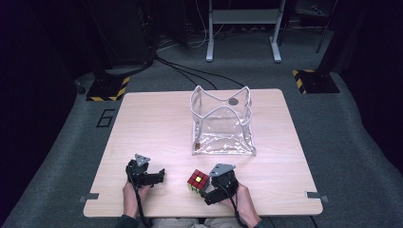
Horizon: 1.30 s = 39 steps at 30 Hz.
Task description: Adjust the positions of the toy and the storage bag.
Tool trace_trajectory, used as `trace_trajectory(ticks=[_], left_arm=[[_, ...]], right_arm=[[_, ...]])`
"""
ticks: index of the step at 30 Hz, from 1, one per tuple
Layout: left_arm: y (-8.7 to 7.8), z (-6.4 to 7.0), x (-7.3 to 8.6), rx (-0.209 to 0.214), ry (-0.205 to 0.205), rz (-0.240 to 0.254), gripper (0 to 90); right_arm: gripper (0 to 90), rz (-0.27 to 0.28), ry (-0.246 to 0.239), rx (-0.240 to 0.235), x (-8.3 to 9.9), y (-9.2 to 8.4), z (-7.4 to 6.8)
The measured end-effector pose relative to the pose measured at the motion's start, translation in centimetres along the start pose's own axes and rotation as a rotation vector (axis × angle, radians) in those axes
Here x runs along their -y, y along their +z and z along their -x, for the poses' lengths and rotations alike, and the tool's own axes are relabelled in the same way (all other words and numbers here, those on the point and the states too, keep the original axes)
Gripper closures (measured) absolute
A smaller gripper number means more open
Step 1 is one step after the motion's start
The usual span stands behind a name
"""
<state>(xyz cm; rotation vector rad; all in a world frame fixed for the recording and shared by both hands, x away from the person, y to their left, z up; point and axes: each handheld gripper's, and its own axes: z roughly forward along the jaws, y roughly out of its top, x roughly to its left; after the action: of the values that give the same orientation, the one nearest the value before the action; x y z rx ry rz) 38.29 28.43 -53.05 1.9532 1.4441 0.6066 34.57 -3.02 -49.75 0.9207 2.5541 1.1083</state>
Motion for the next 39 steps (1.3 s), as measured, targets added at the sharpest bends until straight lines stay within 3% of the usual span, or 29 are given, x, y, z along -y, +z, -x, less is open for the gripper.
trace_trajectory(ticks=[1, 2, 6, 16, 22, 29, 39], left_arm=[[0.0, 0.0, 0.0, 0.000, 0.000, 0.000, 2.9], [0.0, 0.0, 0.0, 0.001, 0.002, 0.004, 2.9], [0.1, -0.1, -0.1, 0.008, 0.006, 0.006, 2.8], [0.2, -0.1, -0.7, 0.014, 0.002, -0.032, 2.7], [0.0, 0.0, -1.3, 0.030, 0.010, -0.023, 2.5], [0.0, 0.0, -2.6, 0.066, 0.032, -0.027, 2.0], [0.1, 0.0, -3.9, 0.151, 0.019, -0.036, 1.9]], right_arm=[[5.5, 0.002, 0.020, 0.007, 0.1, -0.4, 0.1], [5.6, 0.009, 0.004, 0.010, 0.1, -0.6, 0.3], [5.8, 0.026, 0.020, 0.031, 0.3, -1.7, 1.0], [6.7, 0.060, 0.092, 0.077, 1.1, -4.3, 3.5], [7.4, 0.085, 0.133, 0.115, 1.5, -5.9, 5.1], [8.2, 0.089, 0.162, 0.166, 2.1, -7.2, 6.9], [9.3, 0.074, 0.198, 0.211, 2.8, -7.9, 9.1]])
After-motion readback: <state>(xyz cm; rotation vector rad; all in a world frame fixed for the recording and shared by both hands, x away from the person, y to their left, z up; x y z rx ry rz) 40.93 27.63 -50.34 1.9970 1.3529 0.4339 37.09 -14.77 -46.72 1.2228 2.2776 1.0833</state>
